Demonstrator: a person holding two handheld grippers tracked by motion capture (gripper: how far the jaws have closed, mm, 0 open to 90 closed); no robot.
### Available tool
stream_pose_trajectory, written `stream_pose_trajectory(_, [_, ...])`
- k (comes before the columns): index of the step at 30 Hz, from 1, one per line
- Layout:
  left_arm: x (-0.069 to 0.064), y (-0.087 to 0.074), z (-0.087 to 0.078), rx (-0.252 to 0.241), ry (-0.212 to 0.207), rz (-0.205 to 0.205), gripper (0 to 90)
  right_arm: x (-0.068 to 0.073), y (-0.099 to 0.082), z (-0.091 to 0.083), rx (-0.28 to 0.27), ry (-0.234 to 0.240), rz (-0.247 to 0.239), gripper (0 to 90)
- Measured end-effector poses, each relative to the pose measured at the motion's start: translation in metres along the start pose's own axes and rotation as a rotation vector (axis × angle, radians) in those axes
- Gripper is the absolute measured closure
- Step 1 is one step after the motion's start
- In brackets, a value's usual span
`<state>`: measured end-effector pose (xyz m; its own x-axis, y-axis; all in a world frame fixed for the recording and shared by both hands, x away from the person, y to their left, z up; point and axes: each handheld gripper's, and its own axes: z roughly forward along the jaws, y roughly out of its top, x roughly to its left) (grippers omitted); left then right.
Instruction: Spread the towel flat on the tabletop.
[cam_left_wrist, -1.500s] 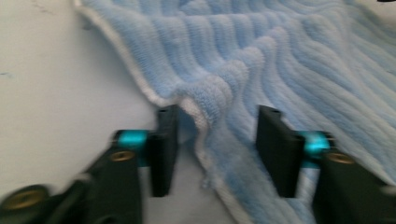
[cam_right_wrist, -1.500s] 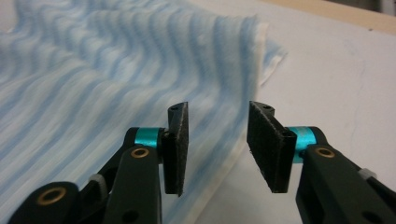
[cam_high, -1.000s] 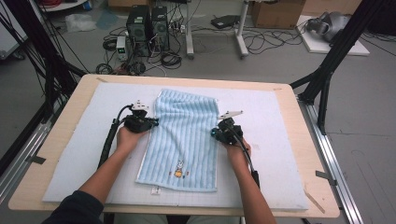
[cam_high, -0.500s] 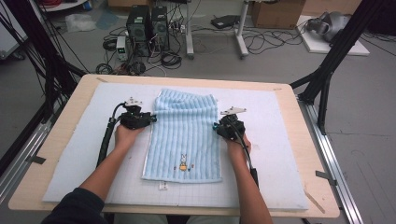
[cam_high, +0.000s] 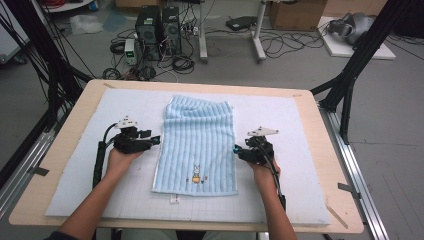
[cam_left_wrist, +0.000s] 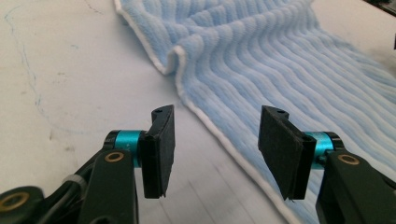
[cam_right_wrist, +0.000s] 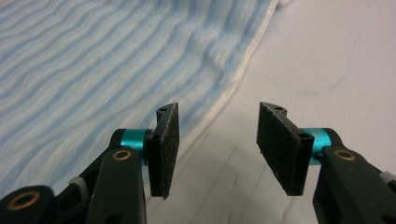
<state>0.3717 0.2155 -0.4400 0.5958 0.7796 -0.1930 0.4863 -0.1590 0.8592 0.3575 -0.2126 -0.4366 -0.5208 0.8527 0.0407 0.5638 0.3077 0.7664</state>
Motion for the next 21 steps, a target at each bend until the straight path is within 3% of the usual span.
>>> stream_pose_trajectory(5, [-0.012,-0.014,-0.018,-0.011,-0.016,0.029,46.1,0.012,-0.019,-0.014,-0.006,0.026,-0.037,47.1])
stream_pose_trajectory(9, [-0.024,-0.028,-0.026,-0.005,-0.042,0.02,46.0,0.023,-0.029,-0.027,-0.018,0.049,-0.046,47.7])
stream_pose_trajectory(16, [-0.055,-0.038,-0.036,0.022,-0.111,0.087,51.6,0.045,-0.043,-0.039,-0.015,0.111,-0.083,55.2])
stream_pose_trajectory(21, [-0.073,-0.045,-0.032,0.077,-0.155,0.134,53.0,0.059,-0.048,-0.04,0.003,0.154,-0.116,58.6])
